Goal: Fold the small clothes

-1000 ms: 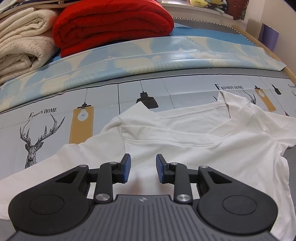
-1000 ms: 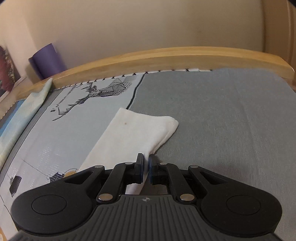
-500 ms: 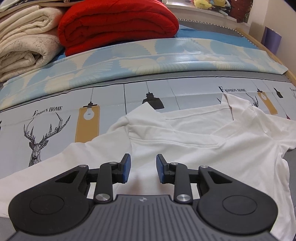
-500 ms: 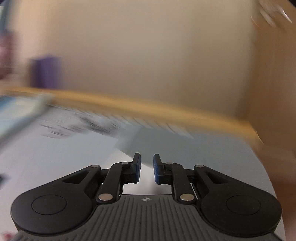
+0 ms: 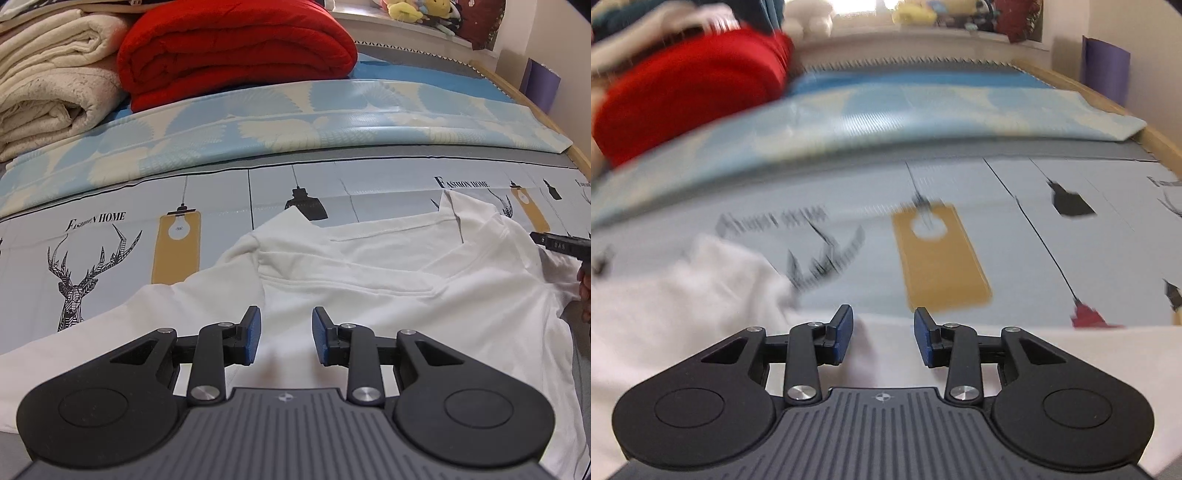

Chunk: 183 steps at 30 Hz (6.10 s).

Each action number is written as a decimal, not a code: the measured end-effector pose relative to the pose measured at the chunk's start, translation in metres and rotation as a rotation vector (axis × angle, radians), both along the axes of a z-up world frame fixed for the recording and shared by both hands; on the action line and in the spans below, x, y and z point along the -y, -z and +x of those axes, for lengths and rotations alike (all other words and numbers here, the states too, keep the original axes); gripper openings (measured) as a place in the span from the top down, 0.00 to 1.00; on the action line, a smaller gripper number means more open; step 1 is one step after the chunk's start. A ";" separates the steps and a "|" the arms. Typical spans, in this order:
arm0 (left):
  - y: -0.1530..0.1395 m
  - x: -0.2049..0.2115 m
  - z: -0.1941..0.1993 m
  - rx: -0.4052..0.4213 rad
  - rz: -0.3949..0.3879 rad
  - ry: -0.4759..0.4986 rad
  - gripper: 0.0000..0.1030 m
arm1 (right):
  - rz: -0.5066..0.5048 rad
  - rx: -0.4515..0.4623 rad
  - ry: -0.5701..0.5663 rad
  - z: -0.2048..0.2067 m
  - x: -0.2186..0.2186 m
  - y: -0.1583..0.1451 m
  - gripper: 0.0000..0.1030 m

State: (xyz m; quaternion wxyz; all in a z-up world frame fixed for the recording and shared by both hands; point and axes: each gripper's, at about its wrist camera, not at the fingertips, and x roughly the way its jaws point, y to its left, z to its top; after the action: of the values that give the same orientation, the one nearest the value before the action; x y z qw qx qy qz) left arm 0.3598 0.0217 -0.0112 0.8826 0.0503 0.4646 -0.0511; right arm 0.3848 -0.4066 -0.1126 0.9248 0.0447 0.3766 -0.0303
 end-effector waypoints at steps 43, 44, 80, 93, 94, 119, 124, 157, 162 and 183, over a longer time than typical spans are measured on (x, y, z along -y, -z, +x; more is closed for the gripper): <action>-0.017 -0.037 -0.027 0.016 0.009 -0.021 0.67 | -0.078 0.052 0.036 -0.065 0.003 -0.045 0.92; -0.017 -0.040 -0.029 0.013 0.011 -0.025 0.67 | -0.076 0.061 0.023 -0.072 0.000 -0.053 0.92; 0.099 -0.100 -0.239 -0.506 -0.183 0.019 0.65 | -0.010 -0.492 -0.463 -0.309 -0.044 -0.029 0.69; 0.092 -0.089 -0.276 -0.501 0.005 0.172 0.93 | 0.102 -0.471 -0.393 -0.314 -0.008 -0.055 0.99; 0.097 -0.087 -0.276 -0.516 0.023 0.180 0.93 | 0.080 -0.506 -0.391 -0.315 -0.008 -0.048 0.99; 0.079 -0.048 -0.289 -0.408 0.102 0.347 0.70 | -0.022 -0.560 -0.544 -0.312 -0.042 -0.037 0.95; 0.029 -0.069 -0.263 -0.221 -0.002 0.163 0.66 | 0.116 -0.313 -0.407 -0.295 -0.030 -0.084 0.86; 0.048 -0.441 -0.156 0.071 -0.100 -0.806 0.71 | 0.090 0.187 -0.262 -0.162 -0.136 -0.151 0.72; 0.062 -0.473 -0.159 0.038 -0.188 -0.940 0.65 | 0.065 0.170 -0.310 -0.152 -0.161 -0.148 0.72; -0.054 -0.285 -0.099 0.364 -0.215 -0.568 1.00 | 0.092 0.149 -0.295 -0.144 -0.187 -0.150 0.72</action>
State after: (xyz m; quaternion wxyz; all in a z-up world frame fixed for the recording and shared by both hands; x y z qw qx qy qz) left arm 0.2608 0.3070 0.0428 0.9302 -0.1658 0.2873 0.1574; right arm 0.2410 -0.2200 0.0372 0.9416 0.0333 0.3103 0.1266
